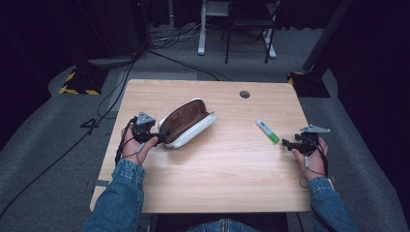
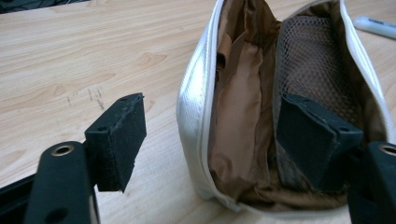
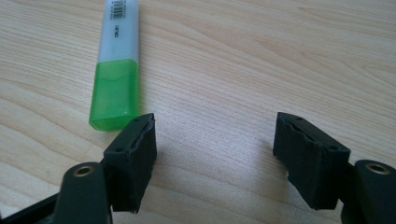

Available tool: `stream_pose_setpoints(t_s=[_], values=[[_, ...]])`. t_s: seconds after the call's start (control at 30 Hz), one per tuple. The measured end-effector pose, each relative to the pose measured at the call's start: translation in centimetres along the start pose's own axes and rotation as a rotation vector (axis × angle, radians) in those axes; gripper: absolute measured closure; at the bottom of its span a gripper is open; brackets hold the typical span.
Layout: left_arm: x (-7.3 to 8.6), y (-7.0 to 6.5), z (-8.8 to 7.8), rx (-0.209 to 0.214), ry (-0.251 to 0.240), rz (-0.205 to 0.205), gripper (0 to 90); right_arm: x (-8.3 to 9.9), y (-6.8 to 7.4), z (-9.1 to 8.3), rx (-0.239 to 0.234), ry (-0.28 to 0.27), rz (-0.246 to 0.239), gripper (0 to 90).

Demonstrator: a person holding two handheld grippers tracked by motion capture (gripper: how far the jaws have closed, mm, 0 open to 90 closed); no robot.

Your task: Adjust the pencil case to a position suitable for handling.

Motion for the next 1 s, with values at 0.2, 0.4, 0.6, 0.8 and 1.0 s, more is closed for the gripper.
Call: stream_pose_setpoints(t_s=[0.2,0.4,0.6,0.8,1.0], values=[[-0.4,-0.2,1.4,0.0,0.009,0.011,25.2,0.0,0.0,0.0,-0.001,0.0,-0.001,30.8],[-0.5,-0.5,2.7,0.005,0.01,0.02,27.0,0.0,0.0,0.0,-0.002,-0.001,-0.004,30.8],[-0.1,-0.1,4.0,0.006,0.016,-0.007,34.2,0.0,0.0,0.0,-0.005,-0.001,-0.005,30.9],[0.1,0.2,4.8,0.007,0.009,-0.008,43.0,0.0,0.1,0.0,-0.009,0.0,-0.007,30.9],[0.3,0.3,5.1,0.014,0.01,-0.014,53.8,0.1,0.1,-0.1,-0.011,0.0,-0.008,31.0]])
Point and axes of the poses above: each handheld gripper's, and its own axes: z roughly forward along the jaws, x roughly out of its underside, y roughly to its left, the point moved 3 cm from there along z, roughly forward along the jaws, and after that the axes turned 9 degrees about -x, right-handed, at the moved point
